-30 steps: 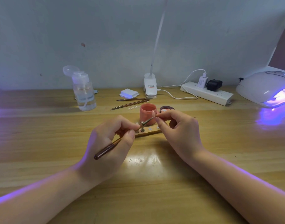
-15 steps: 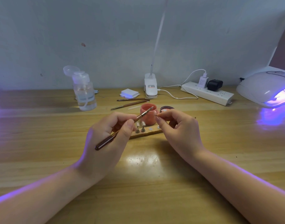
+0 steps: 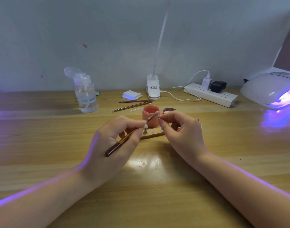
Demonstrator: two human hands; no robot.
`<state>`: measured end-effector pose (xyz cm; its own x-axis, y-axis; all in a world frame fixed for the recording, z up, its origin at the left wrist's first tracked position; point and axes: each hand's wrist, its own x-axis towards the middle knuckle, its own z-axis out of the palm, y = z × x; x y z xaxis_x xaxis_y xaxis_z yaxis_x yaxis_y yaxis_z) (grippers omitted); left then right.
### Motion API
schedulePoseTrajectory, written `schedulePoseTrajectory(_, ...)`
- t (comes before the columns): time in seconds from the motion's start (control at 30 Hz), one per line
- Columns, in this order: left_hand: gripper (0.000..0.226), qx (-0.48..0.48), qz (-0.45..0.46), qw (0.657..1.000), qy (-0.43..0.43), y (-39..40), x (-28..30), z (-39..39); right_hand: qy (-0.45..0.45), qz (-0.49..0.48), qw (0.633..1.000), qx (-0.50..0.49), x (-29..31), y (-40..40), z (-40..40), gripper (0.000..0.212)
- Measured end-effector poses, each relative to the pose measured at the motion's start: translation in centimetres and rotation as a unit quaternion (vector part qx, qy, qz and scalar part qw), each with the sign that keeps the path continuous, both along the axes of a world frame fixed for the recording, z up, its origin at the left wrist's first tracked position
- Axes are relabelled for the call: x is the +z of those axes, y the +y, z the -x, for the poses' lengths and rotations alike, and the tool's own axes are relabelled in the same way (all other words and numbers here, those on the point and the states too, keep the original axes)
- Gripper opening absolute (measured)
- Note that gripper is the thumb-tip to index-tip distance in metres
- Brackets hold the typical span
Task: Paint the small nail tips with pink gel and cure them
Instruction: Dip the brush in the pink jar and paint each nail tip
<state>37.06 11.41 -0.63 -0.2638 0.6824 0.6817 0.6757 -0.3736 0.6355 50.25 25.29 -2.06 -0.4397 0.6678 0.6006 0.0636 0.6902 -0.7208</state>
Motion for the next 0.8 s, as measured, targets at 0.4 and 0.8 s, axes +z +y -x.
schedulePoseTrajectory(0.4, 0.019, 0.009, -0.015, 0.997, 0.078, 0.0, 0.0, 0.05, 0.014, -0.062, 0.998, -0.026, -0.3, 0.26, 0.18, 0.021)
schedulePoseTrajectory(0.8, 0.016, 0.005, 0.007, 1.0, 0.011, -0.35, 0.0, -0.12, 0.007, -0.081, 0.996, -0.036, -0.6, 0.55, 0.25, 0.012)
